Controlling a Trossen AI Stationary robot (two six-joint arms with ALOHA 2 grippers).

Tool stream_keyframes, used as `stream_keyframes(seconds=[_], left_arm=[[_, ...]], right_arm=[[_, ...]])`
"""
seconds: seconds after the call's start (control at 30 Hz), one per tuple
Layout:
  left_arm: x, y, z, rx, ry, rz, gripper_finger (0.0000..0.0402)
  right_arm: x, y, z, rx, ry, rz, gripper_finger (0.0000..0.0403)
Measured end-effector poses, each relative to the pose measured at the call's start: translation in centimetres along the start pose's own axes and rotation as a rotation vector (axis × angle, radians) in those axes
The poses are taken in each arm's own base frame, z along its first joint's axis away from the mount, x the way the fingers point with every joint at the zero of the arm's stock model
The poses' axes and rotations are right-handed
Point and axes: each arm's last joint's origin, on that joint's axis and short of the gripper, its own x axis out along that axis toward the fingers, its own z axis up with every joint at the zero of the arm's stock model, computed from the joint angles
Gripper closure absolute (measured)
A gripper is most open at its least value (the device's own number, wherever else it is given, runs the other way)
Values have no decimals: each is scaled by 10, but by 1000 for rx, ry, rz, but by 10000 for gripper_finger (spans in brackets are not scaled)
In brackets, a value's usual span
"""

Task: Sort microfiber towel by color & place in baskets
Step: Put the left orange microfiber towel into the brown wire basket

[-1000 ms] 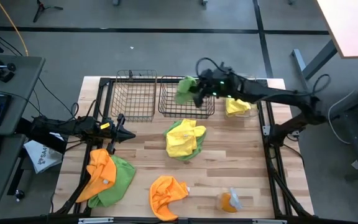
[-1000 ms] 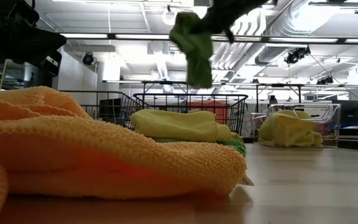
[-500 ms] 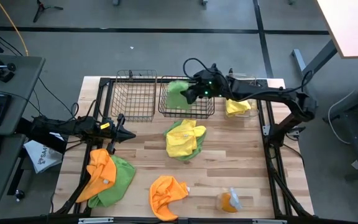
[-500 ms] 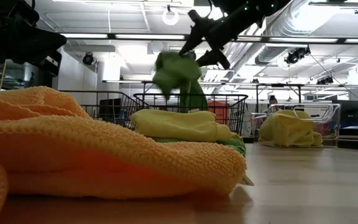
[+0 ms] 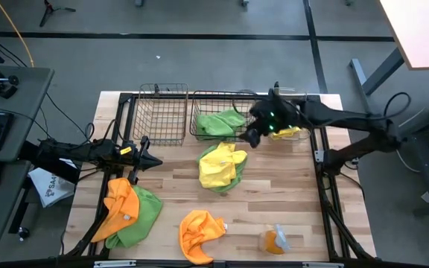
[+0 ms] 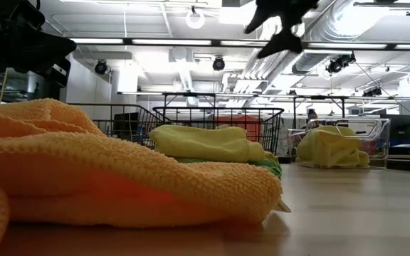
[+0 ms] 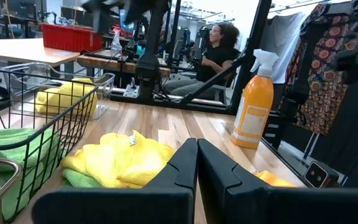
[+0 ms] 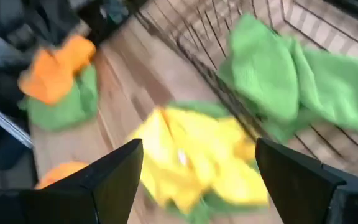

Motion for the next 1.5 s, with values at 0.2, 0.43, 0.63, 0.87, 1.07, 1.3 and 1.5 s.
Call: stream_keyframes(seconds=[0.2, 0.43, 0.63, 0.87, 1.07, 1.3, 1.5], left_arm=[[-1, 0, 11, -26, -120, 25, 401], [-21, -3, 75, -377, -745, 65, 402], [40, -20, 111, -358, -52, -40, 397], [58, -35, 100, -341, 1091, 6, 342], [43, -64, 73, -436, 1389, 94, 295], [24, -86, 55, -592, 1437, 423, 280], [19, -94, 37, -711, 1454, 642, 280]], right_arm=[[-16, 33, -26, 44, -14, 0, 96], [-21, 58, -50, 53, -5, 3, 96], [-21, 54, -50, 65, -59, -94, 96], [-19, 44, -42, 83, -64, -127, 96], [-19, 39, -43, 67, -47, -166, 96], [-21, 32, -51, 20, 34, -239, 96], [-21, 29, -52, -85, 67, -258, 96]])
